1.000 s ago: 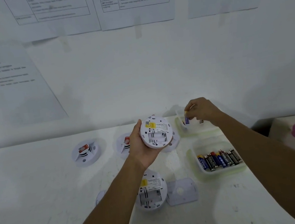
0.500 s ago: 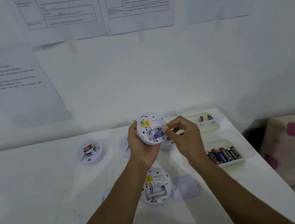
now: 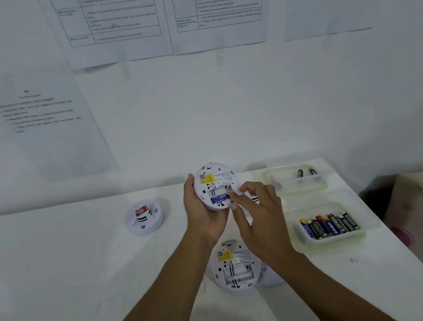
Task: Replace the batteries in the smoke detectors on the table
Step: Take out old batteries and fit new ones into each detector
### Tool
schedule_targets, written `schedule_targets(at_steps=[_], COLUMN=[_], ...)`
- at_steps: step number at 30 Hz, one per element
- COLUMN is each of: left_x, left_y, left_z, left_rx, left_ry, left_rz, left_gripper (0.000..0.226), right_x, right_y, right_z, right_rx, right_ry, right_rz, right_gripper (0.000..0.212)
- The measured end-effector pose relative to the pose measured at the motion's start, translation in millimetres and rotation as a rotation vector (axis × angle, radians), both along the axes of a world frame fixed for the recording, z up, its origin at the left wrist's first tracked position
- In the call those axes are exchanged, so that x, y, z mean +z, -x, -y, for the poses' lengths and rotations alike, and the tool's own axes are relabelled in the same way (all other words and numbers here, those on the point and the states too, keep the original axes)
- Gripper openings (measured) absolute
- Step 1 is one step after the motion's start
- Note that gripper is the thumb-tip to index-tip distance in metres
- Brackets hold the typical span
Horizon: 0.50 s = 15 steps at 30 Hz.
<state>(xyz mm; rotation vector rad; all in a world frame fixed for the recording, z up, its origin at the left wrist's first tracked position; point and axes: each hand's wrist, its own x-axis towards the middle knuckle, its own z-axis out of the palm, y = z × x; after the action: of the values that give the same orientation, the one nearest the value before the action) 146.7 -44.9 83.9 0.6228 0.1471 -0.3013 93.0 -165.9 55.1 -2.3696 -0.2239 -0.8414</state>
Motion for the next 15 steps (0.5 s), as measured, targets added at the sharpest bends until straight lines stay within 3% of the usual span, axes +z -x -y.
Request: schedule_targets(at_steps=[3, 8, 12, 15], left_x=[-2, -8, -13, -17], left_y=[-4, -16, -21, -25], left_z=[-2, 1, 6, 9], left_rx=[-0.013, -0.024, -0.029, -0.032], left_ry=[0.014, 0.059, 0.094, 0.089], left_rz=[0.002, -0.021, -0.037, -0.044], left_gripper=[0.063, 0.061, 0.057, 0.055], right_x=[-1, 26, 43, 38], right_y=[-7, -29, -75, -112], right_z=[9, 40, 99, 137], right_rx=[0.072, 0.295, 0.045, -0.094], right_ry=[-0.026, -0.294, -0.348, -0.158], right_rz=[-0.051, -0.270, -0.310, -0.563], right_gripper=[0.032, 0.021, 0.020, 0.022])
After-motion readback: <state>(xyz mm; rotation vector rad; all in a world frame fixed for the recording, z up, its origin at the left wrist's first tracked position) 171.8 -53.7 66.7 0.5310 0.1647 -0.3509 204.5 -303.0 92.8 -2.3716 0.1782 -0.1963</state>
